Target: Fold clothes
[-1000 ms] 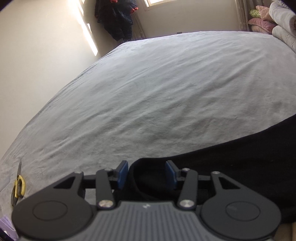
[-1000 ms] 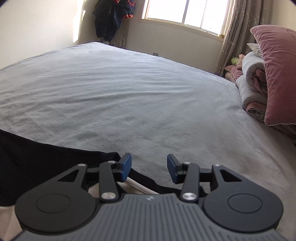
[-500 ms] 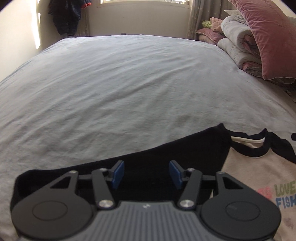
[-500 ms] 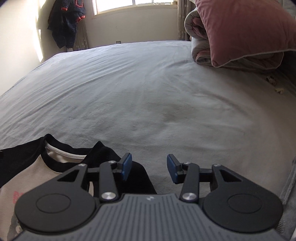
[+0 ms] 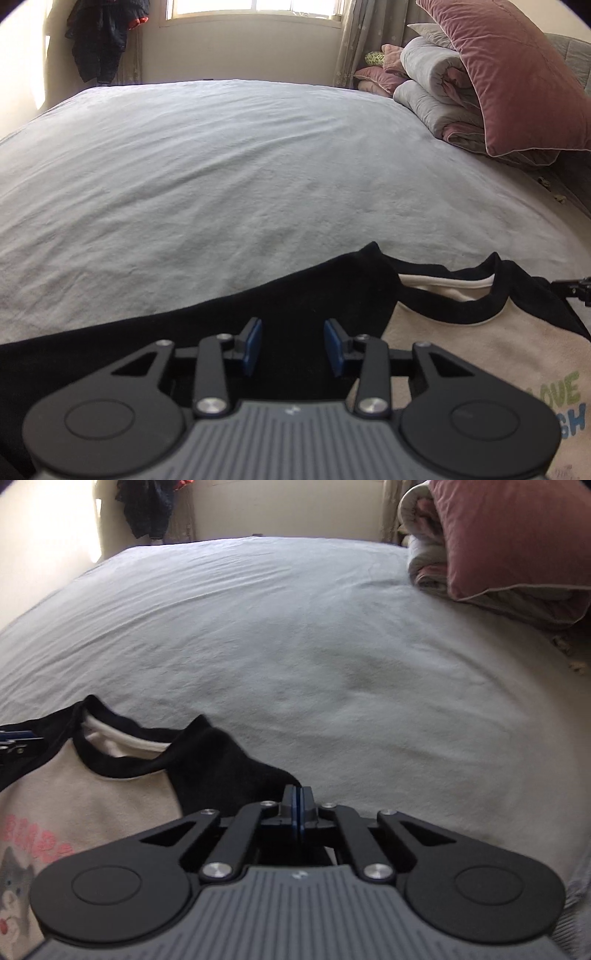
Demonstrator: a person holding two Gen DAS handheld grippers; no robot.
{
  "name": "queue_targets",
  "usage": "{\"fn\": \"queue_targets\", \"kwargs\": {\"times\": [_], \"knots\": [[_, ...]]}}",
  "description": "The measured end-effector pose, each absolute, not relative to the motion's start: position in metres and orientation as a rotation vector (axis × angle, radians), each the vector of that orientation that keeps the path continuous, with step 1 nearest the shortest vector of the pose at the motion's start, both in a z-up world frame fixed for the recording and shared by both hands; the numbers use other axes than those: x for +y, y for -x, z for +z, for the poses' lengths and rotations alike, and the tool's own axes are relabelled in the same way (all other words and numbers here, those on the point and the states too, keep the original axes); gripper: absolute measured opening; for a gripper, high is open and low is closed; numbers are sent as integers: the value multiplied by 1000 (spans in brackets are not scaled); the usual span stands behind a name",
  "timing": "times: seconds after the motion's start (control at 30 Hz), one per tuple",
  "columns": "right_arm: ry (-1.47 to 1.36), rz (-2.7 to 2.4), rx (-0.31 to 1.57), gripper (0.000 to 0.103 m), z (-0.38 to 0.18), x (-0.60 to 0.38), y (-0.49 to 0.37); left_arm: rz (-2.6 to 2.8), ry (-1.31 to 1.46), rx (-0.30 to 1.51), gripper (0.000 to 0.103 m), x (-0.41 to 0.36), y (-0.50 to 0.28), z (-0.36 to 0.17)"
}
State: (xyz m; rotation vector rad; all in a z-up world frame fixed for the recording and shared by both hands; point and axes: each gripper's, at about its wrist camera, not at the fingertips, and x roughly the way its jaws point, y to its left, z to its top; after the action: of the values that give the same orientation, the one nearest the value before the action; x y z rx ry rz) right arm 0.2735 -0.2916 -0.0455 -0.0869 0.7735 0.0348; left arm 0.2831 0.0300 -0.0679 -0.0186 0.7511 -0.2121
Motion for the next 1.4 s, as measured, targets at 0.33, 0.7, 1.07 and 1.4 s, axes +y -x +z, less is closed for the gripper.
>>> {"fn": "queue_targets", "kwargs": {"times": [0.33,0.7,1.07,1.4], "knots": [[18,-16,839,33,-42,-298,-269,-203,-21,777,47,23,-263,-54],[-59,-8,831,41,-5,-307,-155,-237,60,900,52,56,-162,-26],[-130,-26,826,41,-10,-312,-29,-275,355,986,45,116,-68,-52],[-116,17,832,32,-47,-318,-3,-339,470,948,10,110,-34,-66]]}}
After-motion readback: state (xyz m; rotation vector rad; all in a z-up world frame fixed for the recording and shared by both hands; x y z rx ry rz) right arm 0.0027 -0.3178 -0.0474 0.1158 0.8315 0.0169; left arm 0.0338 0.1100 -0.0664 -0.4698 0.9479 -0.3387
